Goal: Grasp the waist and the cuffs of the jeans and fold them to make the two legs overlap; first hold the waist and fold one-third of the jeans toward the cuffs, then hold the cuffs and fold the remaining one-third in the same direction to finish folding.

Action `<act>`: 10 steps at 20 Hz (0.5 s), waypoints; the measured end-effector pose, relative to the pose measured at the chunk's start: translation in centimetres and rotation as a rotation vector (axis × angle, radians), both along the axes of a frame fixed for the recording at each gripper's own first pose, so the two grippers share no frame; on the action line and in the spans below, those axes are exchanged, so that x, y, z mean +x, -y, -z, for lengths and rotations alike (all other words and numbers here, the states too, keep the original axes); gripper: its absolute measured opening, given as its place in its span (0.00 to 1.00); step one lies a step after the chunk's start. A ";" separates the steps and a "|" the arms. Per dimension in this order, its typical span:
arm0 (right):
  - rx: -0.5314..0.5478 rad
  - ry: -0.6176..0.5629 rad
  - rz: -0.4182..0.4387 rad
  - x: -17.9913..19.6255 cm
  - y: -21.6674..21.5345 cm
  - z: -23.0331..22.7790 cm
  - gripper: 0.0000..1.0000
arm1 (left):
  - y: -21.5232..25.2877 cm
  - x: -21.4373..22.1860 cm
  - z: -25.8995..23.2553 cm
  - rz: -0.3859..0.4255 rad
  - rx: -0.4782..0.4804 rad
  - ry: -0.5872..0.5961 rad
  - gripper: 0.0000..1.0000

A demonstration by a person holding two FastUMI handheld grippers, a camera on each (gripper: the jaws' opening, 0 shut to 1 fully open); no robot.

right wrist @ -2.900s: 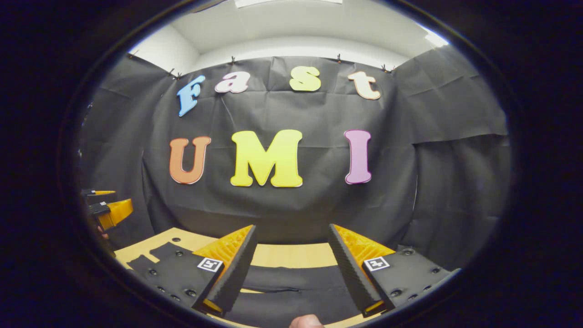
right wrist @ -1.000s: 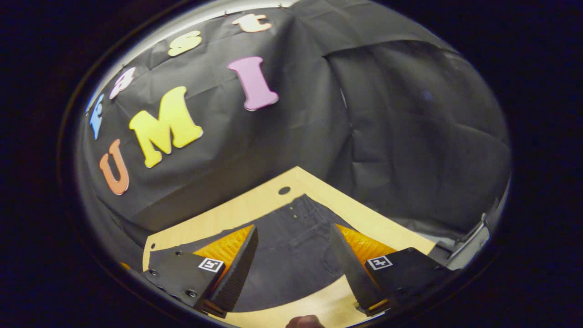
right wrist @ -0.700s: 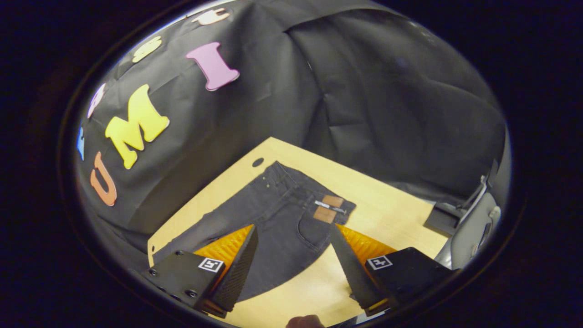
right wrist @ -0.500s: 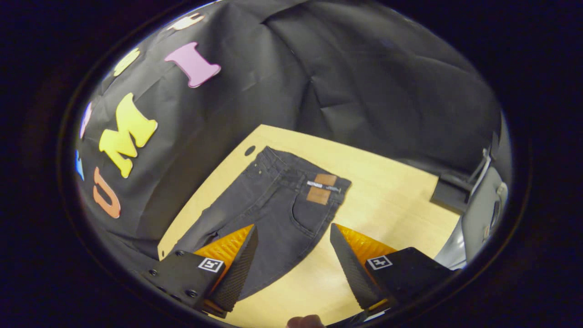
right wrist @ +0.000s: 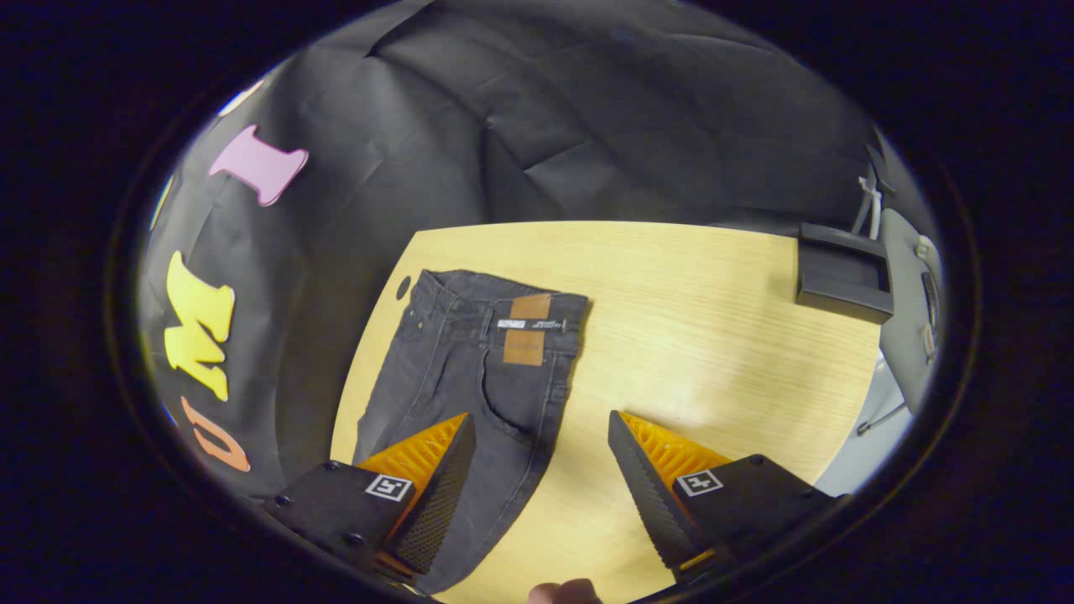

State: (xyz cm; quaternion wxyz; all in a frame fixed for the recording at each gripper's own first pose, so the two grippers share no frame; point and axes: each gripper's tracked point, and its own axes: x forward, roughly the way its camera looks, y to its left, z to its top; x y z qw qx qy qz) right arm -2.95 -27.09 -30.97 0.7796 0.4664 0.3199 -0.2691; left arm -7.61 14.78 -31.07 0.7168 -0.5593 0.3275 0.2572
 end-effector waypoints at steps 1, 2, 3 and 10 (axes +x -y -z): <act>0.000 -0.006 0.005 0.2 0.4 0.4 0.98 | -0.1 0.2 0.0 0.001 -0.005 0.002 1.00; -0.004 0.003 0.003 0.6 0.7 0.5 0.92 | -0.2 0.4 0.0 0.001 -0.011 0.003 0.97; -0.004 0.012 0.007 1.2 1.1 0.5 0.92 | -0.4 0.6 0.0 -0.004 -0.016 0.005 0.97; 0.076 0.100 0.026 6.2 4.4 0.2 0.95 | -1.3 2.2 0.0 -0.036 -0.036 0.031 0.97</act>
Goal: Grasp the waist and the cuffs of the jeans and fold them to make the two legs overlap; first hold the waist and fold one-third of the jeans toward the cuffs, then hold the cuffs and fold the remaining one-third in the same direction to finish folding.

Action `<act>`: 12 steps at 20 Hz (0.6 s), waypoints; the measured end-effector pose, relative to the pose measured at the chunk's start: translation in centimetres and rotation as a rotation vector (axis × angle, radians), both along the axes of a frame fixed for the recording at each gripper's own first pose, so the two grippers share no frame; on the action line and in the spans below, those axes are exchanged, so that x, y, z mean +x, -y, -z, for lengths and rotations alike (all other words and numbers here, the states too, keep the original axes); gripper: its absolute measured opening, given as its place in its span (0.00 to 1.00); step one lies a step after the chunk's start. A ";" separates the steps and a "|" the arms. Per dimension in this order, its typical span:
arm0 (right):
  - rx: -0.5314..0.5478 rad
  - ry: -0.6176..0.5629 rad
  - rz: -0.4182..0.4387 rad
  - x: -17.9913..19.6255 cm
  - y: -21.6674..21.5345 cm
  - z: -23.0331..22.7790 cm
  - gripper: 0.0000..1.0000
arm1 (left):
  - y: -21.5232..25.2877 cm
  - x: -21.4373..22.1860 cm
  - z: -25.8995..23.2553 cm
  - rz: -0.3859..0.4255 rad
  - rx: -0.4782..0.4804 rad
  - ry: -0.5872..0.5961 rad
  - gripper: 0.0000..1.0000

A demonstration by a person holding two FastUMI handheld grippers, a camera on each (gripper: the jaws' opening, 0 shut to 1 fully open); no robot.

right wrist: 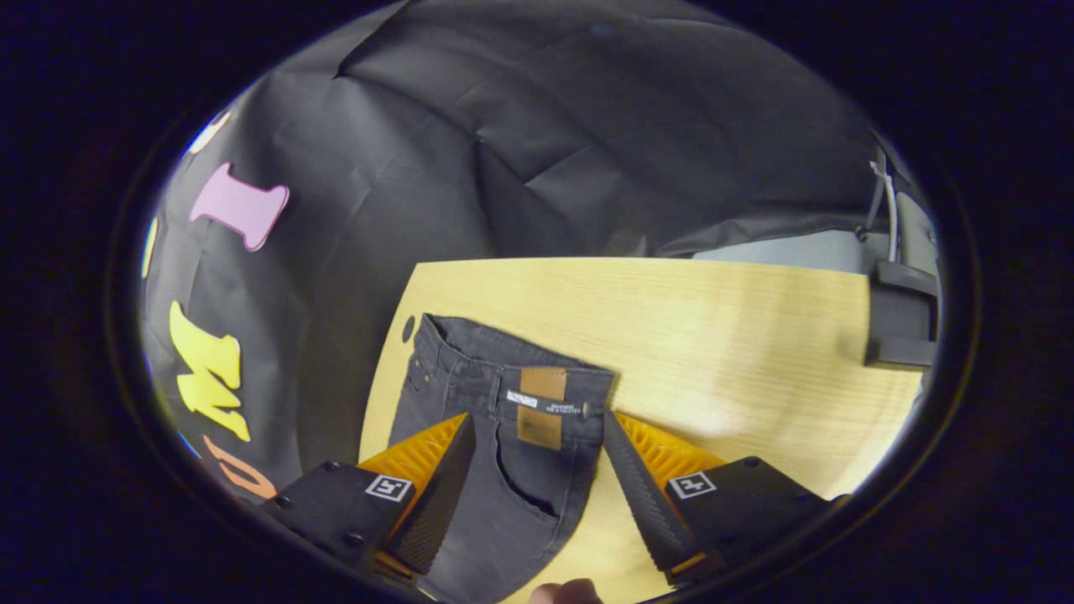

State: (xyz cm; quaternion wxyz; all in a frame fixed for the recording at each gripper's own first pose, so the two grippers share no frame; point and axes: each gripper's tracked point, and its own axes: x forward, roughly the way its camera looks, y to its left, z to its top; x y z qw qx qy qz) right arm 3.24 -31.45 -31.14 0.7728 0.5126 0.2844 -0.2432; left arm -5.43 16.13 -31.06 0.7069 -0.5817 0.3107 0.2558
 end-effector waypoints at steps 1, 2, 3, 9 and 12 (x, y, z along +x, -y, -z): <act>0.014 0.011 -0.004 0.5 0.3 0.1 0.95 | -0.1 0.3 0.1 -0.003 -0.003 0.009 0.97; 0.025 0.021 -0.007 0.5 0.2 -0.3 0.95 | -0.1 0.7 0.0 -0.011 -0.009 0.020 0.97; 0.036 0.027 -0.010 0.7 0.2 -0.4 0.95 | -0.2 1.0 0.0 -0.023 -0.019 0.031 0.97; 0.104 0.045 -0.061 3.8 -1.2 -0.3 0.97 | 0.1 3.7 -0.2 -0.038 -0.046 0.093 0.98; 0.126 0.019 -0.110 5.1 -3.5 0.2 0.94 | 0.3 4.3 0.2 -0.022 -0.049 0.090 0.94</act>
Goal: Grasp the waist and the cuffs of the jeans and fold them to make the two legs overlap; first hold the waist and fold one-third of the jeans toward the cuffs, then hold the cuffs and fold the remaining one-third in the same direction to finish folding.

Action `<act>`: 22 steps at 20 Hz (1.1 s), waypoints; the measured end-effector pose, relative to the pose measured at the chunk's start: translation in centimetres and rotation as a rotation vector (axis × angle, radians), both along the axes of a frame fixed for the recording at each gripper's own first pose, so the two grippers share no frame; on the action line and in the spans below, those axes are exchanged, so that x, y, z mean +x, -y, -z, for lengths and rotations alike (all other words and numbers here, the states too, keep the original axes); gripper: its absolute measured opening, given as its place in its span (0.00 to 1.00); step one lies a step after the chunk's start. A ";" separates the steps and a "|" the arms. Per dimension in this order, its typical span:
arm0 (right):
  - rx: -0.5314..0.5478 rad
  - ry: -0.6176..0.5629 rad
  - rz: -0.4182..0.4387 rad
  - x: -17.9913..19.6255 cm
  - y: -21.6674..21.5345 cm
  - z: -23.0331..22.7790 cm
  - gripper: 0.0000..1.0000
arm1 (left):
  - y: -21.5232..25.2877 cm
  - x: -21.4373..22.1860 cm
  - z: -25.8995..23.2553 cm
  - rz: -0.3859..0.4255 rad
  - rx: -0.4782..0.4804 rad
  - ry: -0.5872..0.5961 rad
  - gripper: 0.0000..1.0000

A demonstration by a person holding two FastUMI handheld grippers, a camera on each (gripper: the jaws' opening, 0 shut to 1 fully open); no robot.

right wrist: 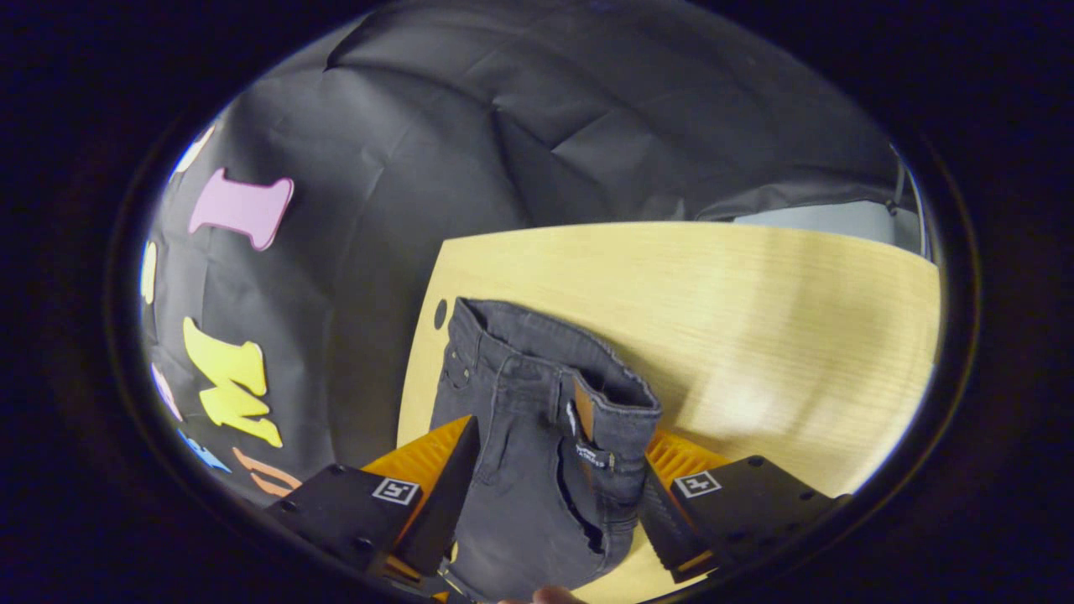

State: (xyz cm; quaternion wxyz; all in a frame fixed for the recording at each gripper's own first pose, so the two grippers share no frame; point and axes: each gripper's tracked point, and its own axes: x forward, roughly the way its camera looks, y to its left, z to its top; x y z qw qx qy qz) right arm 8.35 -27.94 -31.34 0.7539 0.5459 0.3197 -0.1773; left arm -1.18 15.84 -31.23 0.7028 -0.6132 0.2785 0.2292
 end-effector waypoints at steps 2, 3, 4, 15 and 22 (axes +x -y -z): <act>-0.003 -0.008 0.004 0.6 -0.3 0.4 0.72 | 0.1 0.1 0.3 0.002 -0.015 -0.001 0.87; 0.008 -0.010 0.010 0.7 -0.3 0.5 0.71 | 0.1 0.1 0.4 -0.006 -0.026 0.000 0.83; 0.016 -0.028 0.020 0.4 -0.2 0.8 0.79 | 0.0 0.3 0.6 -0.012 -0.039 0.003 0.87; 0.084 -0.141 0.046 -0.9 0.8 2.2 0.22 | 0.1 0.7 1.6 -0.031 -0.107 -0.049 0.12; 0.111 -0.140 0.009 -0.8 -0.7 -0.6 0.12 | 0.0 0.0 -0.4 0.026 -0.109 -0.152 0.05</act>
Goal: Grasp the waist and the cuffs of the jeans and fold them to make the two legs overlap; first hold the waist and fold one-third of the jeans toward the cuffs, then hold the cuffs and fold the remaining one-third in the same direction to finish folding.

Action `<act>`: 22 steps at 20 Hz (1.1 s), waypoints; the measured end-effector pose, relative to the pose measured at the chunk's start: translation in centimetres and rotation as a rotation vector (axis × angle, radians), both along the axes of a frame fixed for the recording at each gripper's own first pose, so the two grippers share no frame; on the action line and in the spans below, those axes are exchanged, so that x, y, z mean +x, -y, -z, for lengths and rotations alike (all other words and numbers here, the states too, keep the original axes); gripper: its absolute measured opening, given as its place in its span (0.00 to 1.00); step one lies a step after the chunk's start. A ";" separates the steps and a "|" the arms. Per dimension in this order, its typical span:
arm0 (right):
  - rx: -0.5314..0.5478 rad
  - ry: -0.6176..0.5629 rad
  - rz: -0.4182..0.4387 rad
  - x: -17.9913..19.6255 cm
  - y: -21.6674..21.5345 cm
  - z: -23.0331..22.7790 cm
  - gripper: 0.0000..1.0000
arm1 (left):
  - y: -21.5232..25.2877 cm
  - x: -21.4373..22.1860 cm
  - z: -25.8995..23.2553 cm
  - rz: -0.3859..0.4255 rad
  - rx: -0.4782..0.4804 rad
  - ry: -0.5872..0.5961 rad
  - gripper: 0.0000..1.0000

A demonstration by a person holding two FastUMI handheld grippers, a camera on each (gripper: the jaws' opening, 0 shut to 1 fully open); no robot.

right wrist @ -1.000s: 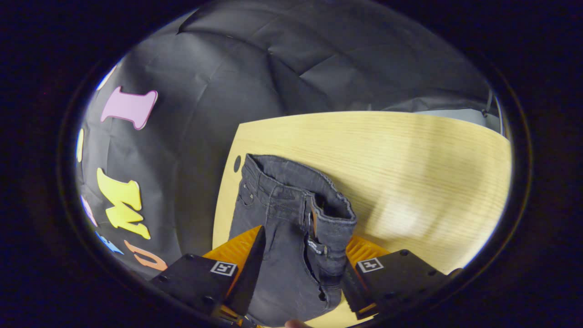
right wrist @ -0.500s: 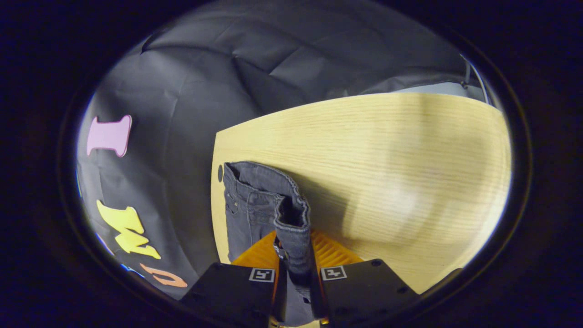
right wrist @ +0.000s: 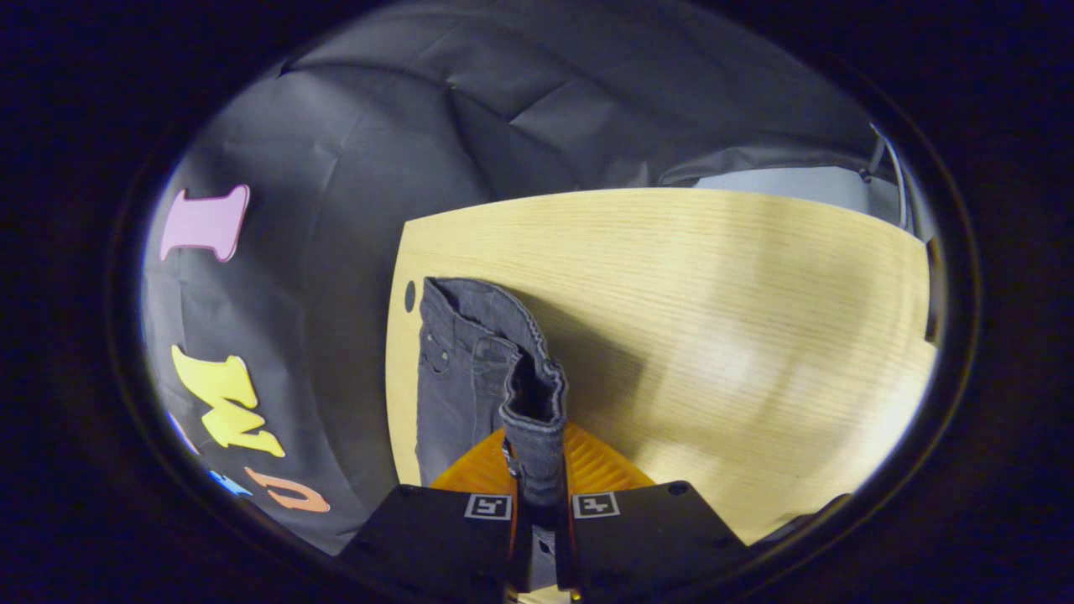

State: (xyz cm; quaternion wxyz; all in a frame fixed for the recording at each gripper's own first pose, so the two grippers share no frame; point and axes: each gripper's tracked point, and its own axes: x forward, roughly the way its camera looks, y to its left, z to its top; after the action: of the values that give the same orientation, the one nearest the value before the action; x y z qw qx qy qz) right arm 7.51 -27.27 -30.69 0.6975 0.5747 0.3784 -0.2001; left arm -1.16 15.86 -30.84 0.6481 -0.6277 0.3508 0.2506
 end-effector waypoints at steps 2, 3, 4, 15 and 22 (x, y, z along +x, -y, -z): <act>0.024 0.010 -0.008 0.6 -0.4 -2.0 0.12 | -0.5 0.4 -1.8 -0.021 -0.014 -0.005 0.05; 0.032 0.017 -0.014 0.9 -0.6 -3.0 0.12 | -0.7 0.4 -2.6 -0.024 -0.018 -0.014 0.04; 0.035 0.021 -0.026 1.2 -0.9 -3.8 0.12 | -0.9 0.3 -3.3 -0.027 -0.021 -0.017 0.04; 0.054 0.022 -0.126 11.1 -2.2 -11.6 0.12 | -2.7 9.1 -8.6 -0.080 -0.153 -0.051 0.04; 0.088 -0.005 -0.073 20.0 -2.2 -9.5 0.12 | -2.3 18.7 -6.3 -0.068 -0.156 -0.087 0.04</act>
State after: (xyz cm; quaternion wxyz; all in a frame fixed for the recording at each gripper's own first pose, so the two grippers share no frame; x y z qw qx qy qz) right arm 27.51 -25.05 -21.21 0.6773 0.5903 0.4092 -0.1591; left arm 17.54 18.15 -24.52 0.5723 -0.6764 0.3757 0.2715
